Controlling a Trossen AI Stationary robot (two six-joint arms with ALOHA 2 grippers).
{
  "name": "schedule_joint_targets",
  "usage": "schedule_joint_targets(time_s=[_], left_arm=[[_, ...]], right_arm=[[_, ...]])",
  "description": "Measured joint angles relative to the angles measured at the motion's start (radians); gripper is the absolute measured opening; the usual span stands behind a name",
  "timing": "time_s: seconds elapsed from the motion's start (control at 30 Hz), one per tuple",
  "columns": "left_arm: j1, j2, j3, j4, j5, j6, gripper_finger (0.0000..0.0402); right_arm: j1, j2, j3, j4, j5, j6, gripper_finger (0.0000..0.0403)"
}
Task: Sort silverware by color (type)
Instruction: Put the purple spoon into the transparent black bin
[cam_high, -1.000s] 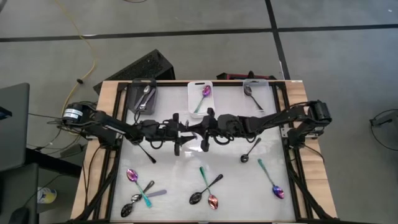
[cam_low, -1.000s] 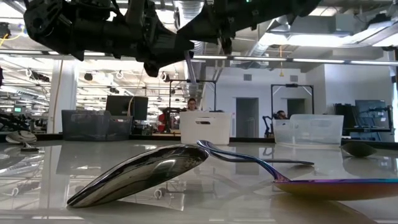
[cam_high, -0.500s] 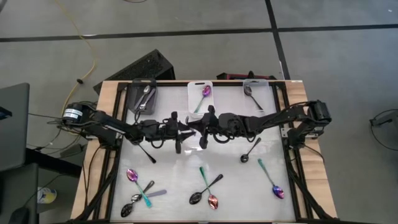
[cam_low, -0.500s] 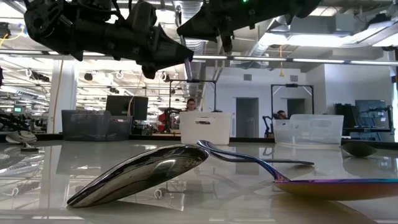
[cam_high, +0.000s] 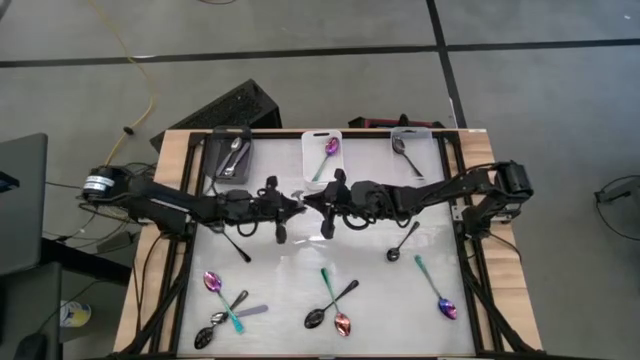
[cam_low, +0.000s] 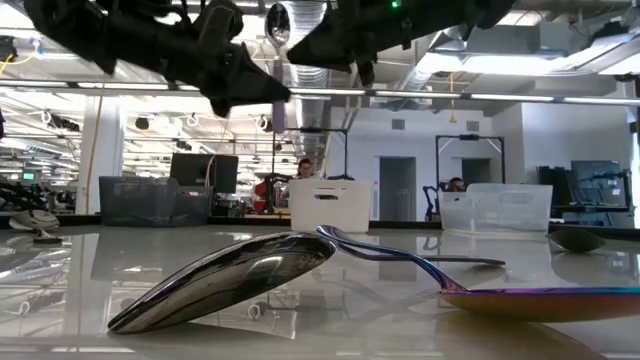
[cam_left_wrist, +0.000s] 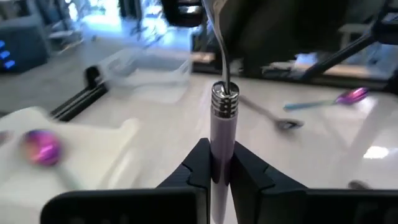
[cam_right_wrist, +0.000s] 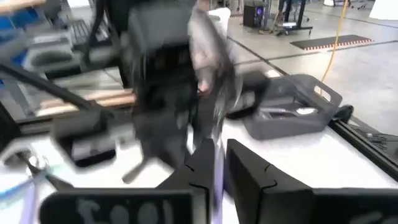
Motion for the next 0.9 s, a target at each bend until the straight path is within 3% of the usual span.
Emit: schedule_joint_targets(time_s=[0.2,0.33,0.43,0.53,0.7,0.8,0.9], left_arm=[[0.105,-0.216,0.181,-0.663,-0.09,-0.014,0.0013],[0.257,-0.235,0.402,-1.162,-0.173,-0.017,0.0013],[0.42,-0.205,0.525,-1.397,-0.14,-0.028,0.0013],[0.604,-0.176,0.576,-1.51,-0.047,0.004,0.0013],[0.877,-0.12,0.555,-1.564,0.08,0.036,0.0013],[0.963,-0.068,0.542,-1.568,0.143,0.054,0.0013],[0.987,-0.014,0.541,-1.578,0.141,0.085,0.0013]], right_arm=[[-0.019,-0.094,0.002,-0.142,0.001,-0.023,0.0133],[-0.025,-0.142,0.001,-0.306,0.001,-0.011,0.017],[-0.018,-0.147,0.0,-0.38,0.0,0.048,0.0183],[0.001,-0.14,0.001,-0.437,-0.001,0.084,0.0186],[0.062,-0.113,-0.002,-0.53,-0.002,0.134,0.0179],[0.102,-0.117,0.002,-0.545,-0.001,0.161,0.0173],[0.138,-0.115,0.0,-0.557,-0.001,0.165,0.0168]])
